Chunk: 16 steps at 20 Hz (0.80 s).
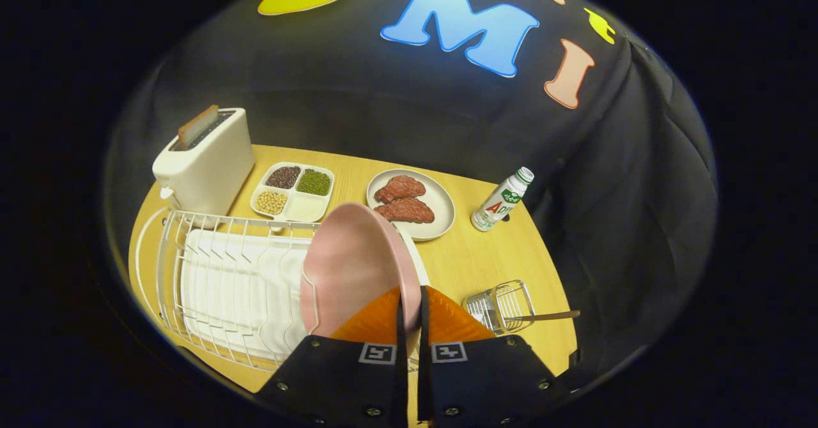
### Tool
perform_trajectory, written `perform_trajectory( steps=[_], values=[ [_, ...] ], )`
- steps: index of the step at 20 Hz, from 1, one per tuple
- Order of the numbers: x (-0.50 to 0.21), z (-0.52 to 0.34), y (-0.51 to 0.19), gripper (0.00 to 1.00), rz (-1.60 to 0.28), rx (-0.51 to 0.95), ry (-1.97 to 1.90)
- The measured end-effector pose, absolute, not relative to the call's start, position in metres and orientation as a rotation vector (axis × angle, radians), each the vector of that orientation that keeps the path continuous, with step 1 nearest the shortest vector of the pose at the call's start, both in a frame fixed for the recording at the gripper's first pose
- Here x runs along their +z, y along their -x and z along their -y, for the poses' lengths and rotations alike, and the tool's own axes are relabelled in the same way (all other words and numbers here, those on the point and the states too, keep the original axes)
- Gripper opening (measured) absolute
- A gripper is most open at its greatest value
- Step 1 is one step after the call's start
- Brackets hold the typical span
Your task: Take the plate from the dish rack, then take the spoon from the basket and place it into the plate.
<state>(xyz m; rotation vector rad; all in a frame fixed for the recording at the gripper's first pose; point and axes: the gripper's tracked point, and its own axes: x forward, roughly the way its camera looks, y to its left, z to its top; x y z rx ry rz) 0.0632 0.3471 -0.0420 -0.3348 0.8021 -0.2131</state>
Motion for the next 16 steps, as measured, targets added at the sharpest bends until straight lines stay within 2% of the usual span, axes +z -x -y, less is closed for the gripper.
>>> perform_trajectory(
  steps=[10,16],
  values=[
    [0.011,-0.36,-0.083,0.06,-0.663,-0.323,0.663],
    [0.033,-0.339,-0.082,0.05,-0.665,-0.274,0.551]
  ],
)
